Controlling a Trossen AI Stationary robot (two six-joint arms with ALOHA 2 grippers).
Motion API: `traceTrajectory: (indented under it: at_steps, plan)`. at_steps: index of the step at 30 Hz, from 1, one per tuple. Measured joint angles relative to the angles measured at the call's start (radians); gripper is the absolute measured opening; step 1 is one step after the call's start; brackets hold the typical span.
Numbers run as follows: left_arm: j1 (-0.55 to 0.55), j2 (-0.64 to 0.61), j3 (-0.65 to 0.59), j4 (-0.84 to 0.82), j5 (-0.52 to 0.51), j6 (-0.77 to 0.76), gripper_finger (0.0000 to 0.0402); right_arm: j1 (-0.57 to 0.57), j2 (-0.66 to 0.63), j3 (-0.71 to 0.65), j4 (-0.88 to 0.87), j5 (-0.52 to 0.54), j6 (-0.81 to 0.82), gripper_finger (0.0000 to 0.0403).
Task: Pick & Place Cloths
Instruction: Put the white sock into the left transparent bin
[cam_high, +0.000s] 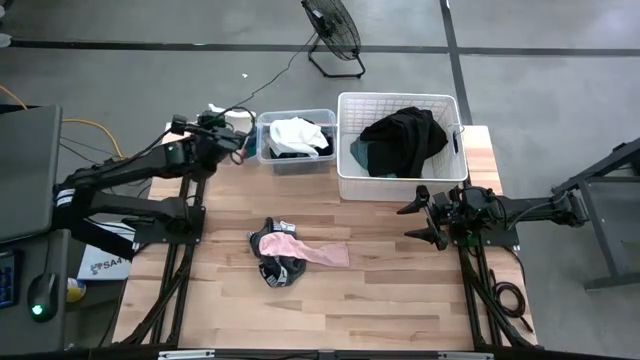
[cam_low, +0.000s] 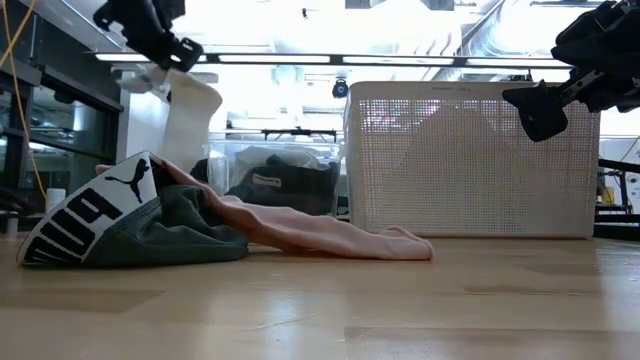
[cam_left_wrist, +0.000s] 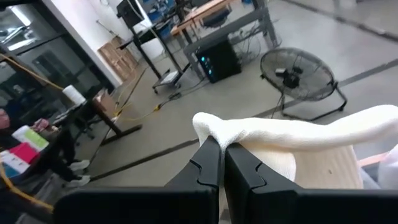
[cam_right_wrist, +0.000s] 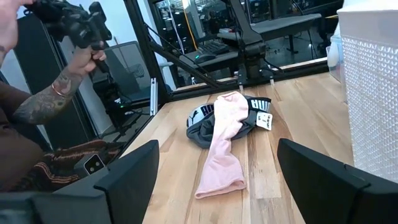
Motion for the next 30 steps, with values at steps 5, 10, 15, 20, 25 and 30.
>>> traceTrajectory:
  at_steps: [5,10,15,20,25,30]
  plan:
    - [0.073,0.051,0.0,-0.013,0.03,-0.047,0.0,0.0,0.0,0.0,0.0,0.0,0.0,0.0318]
    - [0.165,0.063,0.0,-0.023,0.071,-0.109,0.0,0.0,0.0,0.0,0.0,0.0,0.0,0.0318]
    - [0.201,0.063,0.0,0.139,0.118,0.051,0.0,0.0,0.0,0.0,0.0,0.0,0.0,0.0318]
    - [0.2,0.063,0.0,0.264,0.117,0.2,0.0,0.0,0.0,0.0,0.0,0.0,0.0,0.0318]
    - [0.2,0.052,0.027,0.268,0.067,0.242,0.0,0.0,0.0,0.0,0.0,0.0,0.0,0.0318]
    - [0.2,0.04,0.074,0.262,0.021,0.289,0.0,0.0,0.0,0.0,0.0,0.0,0.0,0.0318]
